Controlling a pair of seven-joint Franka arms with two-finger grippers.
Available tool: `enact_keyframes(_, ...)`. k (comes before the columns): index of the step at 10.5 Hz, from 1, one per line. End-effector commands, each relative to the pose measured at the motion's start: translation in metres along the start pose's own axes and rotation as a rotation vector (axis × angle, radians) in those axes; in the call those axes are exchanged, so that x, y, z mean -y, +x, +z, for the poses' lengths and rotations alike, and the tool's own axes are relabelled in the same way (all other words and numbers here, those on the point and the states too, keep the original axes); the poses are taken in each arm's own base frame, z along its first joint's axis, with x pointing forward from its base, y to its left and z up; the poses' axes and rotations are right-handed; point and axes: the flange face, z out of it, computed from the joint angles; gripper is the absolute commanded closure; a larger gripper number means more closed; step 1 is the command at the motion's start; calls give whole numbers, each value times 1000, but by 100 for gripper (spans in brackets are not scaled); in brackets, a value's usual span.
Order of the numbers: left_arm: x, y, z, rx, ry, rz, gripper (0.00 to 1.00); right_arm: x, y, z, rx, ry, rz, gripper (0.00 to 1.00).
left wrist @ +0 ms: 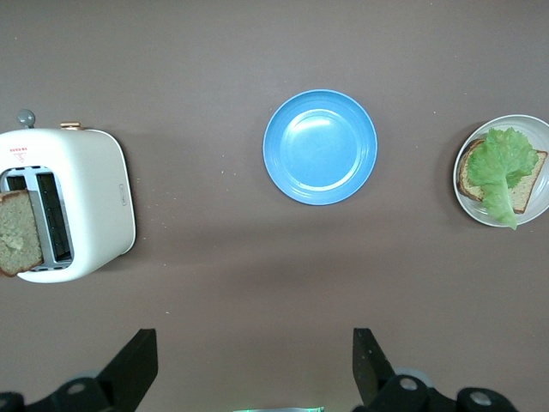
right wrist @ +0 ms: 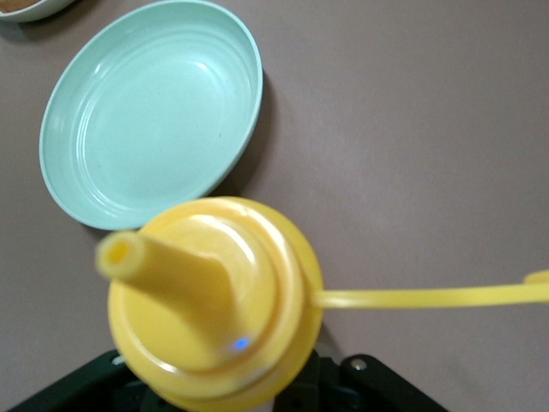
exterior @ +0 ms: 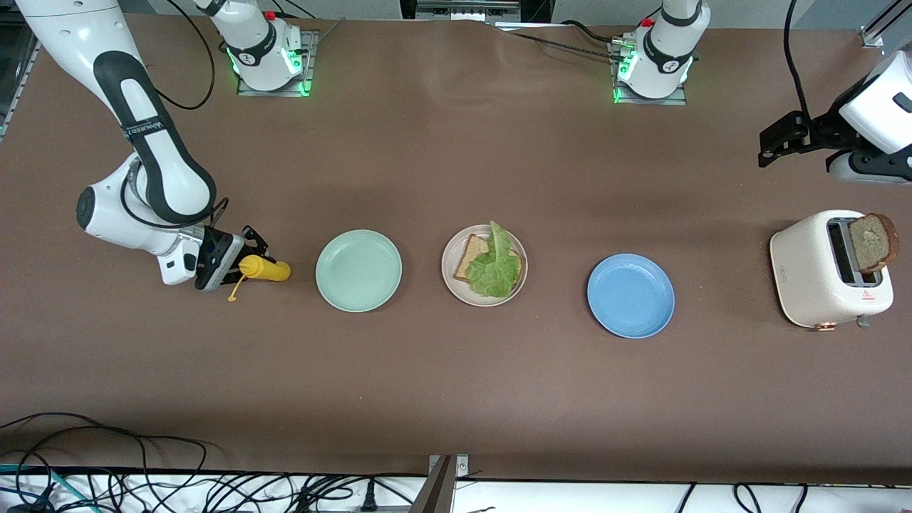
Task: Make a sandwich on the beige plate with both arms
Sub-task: 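Grasp and lift the yellow mustard bottle with the right gripper, then carry the mustard bottle over the sandwich on the beige plate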
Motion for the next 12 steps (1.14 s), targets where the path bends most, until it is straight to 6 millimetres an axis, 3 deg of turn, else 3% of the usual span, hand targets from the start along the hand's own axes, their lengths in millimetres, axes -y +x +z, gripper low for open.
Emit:
enact_keyframes(1, -3, -5, -5, 3, 3, 0, 0, 10, 38, -20, 46, -44, 11, 100)
enact_keyframes(7, -3, -5, -5, 3, 3, 0, 0, 64, 144, -51, 300, -58, 163, 100)
enact_keyframes(9, -3, -5, -6, 2, 3, -2, 0, 87, 172, -48, 349, -100, 151, 100)
enact_keyframes(12, -6, -5, -6, 2, 5, 2, 0, 145, 220, -27, 430, -154, 135, 100)
